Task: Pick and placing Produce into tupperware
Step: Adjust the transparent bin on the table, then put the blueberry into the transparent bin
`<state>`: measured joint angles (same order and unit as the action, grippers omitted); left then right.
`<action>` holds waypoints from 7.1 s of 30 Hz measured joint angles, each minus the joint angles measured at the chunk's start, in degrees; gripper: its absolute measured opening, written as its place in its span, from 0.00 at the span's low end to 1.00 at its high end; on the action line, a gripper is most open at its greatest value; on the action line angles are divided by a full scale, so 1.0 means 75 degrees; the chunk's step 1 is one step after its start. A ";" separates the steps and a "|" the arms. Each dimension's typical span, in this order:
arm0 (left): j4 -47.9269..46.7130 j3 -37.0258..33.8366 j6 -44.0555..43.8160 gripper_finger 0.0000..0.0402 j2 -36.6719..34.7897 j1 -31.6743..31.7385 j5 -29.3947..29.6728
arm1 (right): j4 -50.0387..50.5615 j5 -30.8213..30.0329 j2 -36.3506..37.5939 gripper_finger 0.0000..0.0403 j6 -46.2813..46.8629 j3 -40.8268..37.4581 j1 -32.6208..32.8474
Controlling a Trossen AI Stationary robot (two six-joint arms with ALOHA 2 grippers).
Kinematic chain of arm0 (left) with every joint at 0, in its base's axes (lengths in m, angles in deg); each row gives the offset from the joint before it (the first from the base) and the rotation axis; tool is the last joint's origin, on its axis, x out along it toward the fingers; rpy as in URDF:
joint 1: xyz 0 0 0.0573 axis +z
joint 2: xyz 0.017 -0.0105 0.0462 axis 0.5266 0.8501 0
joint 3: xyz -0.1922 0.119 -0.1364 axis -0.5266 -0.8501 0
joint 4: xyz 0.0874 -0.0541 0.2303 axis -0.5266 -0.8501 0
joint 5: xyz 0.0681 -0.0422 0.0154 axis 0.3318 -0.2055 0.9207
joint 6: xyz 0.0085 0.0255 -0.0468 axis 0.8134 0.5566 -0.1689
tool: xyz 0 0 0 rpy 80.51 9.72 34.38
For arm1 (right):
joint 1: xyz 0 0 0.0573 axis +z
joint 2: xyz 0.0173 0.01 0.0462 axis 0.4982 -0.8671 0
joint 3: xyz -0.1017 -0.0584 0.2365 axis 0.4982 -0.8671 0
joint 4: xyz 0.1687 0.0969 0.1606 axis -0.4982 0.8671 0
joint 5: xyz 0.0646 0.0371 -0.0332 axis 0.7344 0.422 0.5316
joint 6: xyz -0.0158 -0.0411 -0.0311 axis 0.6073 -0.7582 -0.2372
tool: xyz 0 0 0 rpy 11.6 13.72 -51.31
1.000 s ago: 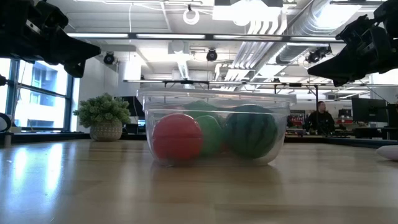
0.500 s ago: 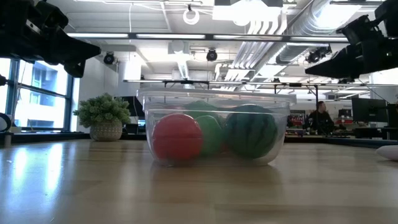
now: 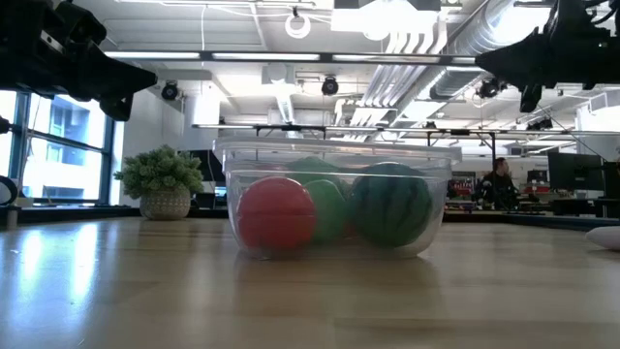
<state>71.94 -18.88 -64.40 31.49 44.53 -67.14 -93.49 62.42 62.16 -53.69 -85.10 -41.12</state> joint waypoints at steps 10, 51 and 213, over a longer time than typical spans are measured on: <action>0.0000 0.0000 0.0001 0.00 0.0000 -0.0001 -0.0001 | -0.0658 -0.0469 0.0000 0.03 -0.1115 0.0011 -0.0001; 0.0000 0.0000 -0.0001 0.00 0.0000 -0.0001 -0.0001 | 0.1108 0.1663 -0.9905 0.22 -0.1194 0.3926 0.0501; 0.0000 0.0000 0.0001 0.00 0.0000 -0.0001 -0.0001 | -0.0344 0.2428 -1.3886 0.31 -0.3155 0.5263 0.0662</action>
<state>71.94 -18.88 -64.39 31.49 44.52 -67.15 -96.07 80.63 -41.99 -77.35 -45.63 -36.16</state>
